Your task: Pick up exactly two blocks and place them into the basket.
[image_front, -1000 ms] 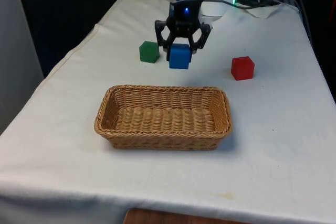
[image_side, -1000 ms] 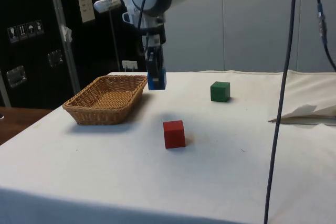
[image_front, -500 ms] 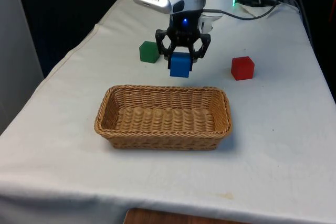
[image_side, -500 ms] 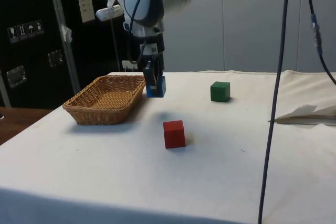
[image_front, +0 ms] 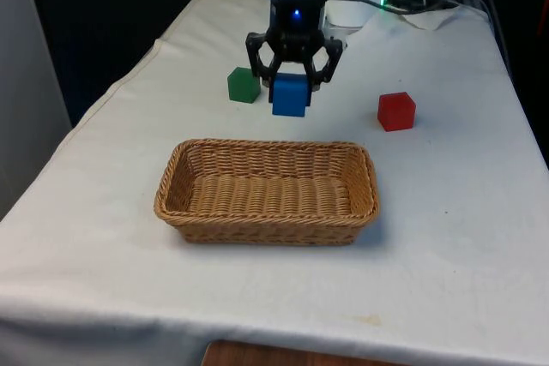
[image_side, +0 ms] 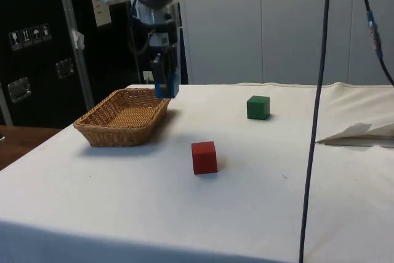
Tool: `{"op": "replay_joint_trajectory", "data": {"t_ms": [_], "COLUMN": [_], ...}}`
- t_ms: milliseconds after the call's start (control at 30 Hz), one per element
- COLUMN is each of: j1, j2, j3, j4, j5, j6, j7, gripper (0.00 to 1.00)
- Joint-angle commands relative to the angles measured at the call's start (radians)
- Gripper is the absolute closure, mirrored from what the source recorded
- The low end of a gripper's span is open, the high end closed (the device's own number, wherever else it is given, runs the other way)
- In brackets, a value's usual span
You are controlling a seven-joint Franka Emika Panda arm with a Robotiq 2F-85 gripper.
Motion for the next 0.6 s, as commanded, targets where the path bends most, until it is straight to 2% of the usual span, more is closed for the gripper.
{"op": "replay_joint_trajectory", "data": {"t_ms": [0, 133, 167, 200, 300, 433, 467, 500, 567], "j1": [-0.006, -0.018, -0.006, -0.021, -0.031, -0.038, -0.021, -0.039, -0.044], "j2": [0.004, 0.015, 0.006, 0.019, 0.041, 0.073, 0.062, 0.081, 0.101], "j3": [0.002, 0.009, 0.000, 0.010, 0.015, 0.015, 0.000, 0.014, 0.016], "j4": [0.021, 0.061, 0.042, 0.070, 0.109, 0.144, 0.123, 0.152, 0.170], "j5": [0.003, 0.012, 0.002, 0.016, 0.036, 0.064, 0.053, 0.070, 0.086], "j6": [-0.019, -0.039, -0.024, -0.043, -0.059, -0.067, -0.055, -0.068, -0.068], "j7": [0.004, 0.005, 0.007, 0.003, -0.001, -0.008, -0.003, -0.009, -0.013], "gripper": [1.00, 1.00, 1.00, 1.00, 1.00, 1.00, 1.00, 1.00, 1.00]}}
